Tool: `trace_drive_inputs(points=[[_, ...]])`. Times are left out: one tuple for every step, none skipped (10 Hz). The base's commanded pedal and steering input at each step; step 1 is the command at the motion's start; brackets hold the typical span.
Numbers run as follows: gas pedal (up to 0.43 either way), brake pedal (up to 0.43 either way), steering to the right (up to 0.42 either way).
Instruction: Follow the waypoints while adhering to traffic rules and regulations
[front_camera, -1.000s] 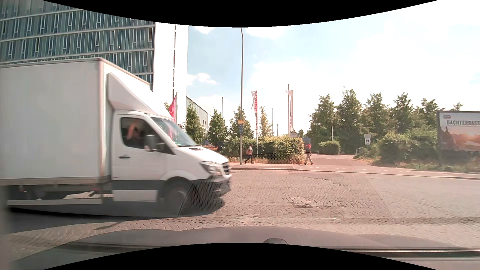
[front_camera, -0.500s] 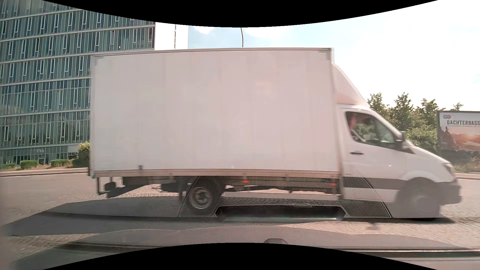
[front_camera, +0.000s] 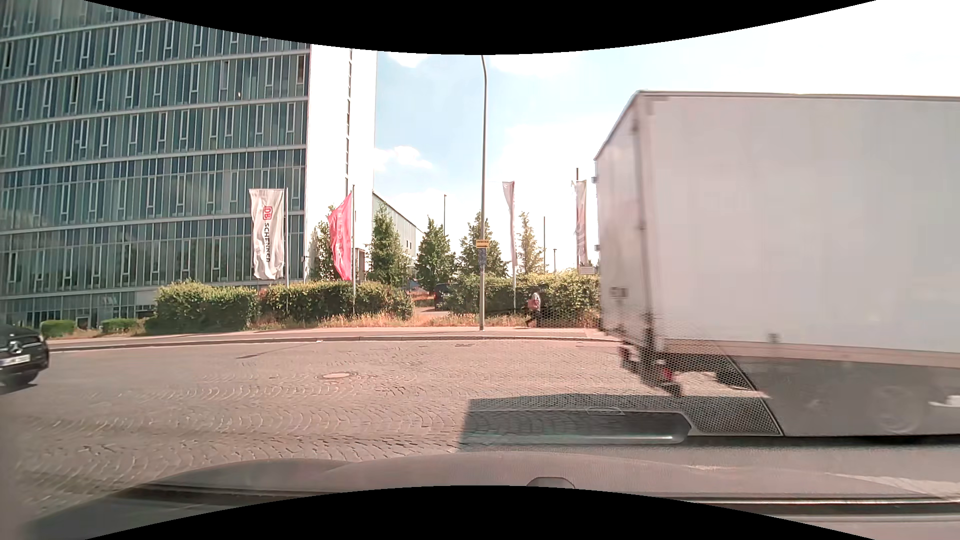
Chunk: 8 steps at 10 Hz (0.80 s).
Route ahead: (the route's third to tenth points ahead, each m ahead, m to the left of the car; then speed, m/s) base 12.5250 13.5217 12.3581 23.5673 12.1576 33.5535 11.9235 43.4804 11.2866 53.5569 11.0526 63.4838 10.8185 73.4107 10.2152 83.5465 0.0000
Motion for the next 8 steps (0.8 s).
trace_drive_inputs(points=[[0.0, 0.22, -0.028], [0.0, 0.226, -0.028], [0.0, 0.22, -0.028], [0.0, 0.226, -0.028], [0.0, 0.226, -0.028], [0.0, 0.226, -0.028], [0.0, 0.226, -0.028], [0.0, 0.226, -0.028]])
